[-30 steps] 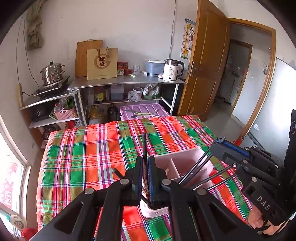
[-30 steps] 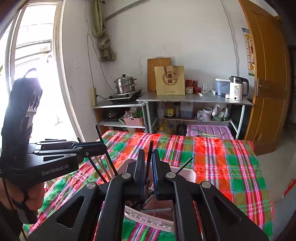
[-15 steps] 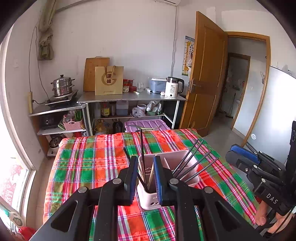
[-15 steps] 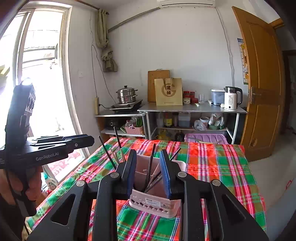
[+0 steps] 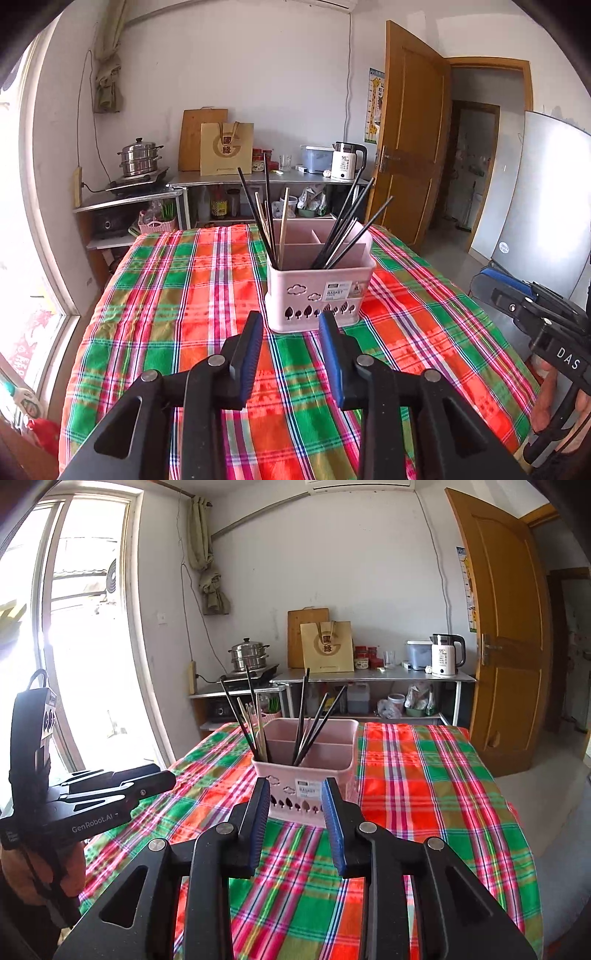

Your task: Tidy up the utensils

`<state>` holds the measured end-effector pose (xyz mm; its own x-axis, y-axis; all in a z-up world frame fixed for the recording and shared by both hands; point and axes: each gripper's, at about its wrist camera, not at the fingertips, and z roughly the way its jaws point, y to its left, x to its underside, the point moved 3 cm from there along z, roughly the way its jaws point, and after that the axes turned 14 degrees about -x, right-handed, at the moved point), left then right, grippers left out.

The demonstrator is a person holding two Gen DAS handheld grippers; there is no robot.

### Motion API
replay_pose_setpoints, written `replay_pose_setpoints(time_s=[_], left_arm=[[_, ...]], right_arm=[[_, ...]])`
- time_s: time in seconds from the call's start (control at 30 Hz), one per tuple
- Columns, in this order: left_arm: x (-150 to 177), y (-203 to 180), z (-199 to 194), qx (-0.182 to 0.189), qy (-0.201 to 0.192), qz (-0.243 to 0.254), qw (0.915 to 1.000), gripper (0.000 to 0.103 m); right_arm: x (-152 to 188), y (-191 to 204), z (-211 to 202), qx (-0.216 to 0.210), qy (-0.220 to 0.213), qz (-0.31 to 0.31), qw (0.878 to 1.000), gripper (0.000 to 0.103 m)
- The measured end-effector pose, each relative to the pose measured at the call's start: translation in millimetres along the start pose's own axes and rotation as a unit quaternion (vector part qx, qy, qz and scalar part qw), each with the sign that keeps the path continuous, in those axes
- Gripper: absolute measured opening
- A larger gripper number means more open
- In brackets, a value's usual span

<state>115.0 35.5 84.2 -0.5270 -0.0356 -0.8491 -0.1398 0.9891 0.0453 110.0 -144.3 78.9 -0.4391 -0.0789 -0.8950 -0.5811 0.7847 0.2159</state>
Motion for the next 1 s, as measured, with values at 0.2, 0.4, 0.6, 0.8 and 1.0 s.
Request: replay_pose_setpoints(time_s=[0.2,0.4,0.6,0.8,1.0], left_arm=[[33.1,-2.6,-19.0,-0.014,-0.002,-0.006,0.9999,0.032],[62.3,-3.1,-37.1,-0.014,-0.003,-0.011,0.9998,0.032],[81.0,-6.5,-56.2,-0.006,-0.010,-0.009,0.9999,0.032],[87.8,-9.6,-67.6,-0.013,-0.026,-0.004,0.9996,0.032],[91.8,-10.2,-66.6,-0.014,-0.029,-0.004,0.9995,0.032]], right_arm=[[27.7,8.0,-18.5,0.003,0.004,0.004,1.000,0.030],[47.5,17.4,-32.1,0.002,0.012,0.006,1.000,0.031],[63.6,29.1,-41.4,0.005,0.016,-0.005,1.000,0.031],[73.8,34.9,-44.5,0.013,0.016,-0.012,1.000,0.032],[80.4,36.1,-45.2,0.018,0.016,-0.014,1.000,0.032]])
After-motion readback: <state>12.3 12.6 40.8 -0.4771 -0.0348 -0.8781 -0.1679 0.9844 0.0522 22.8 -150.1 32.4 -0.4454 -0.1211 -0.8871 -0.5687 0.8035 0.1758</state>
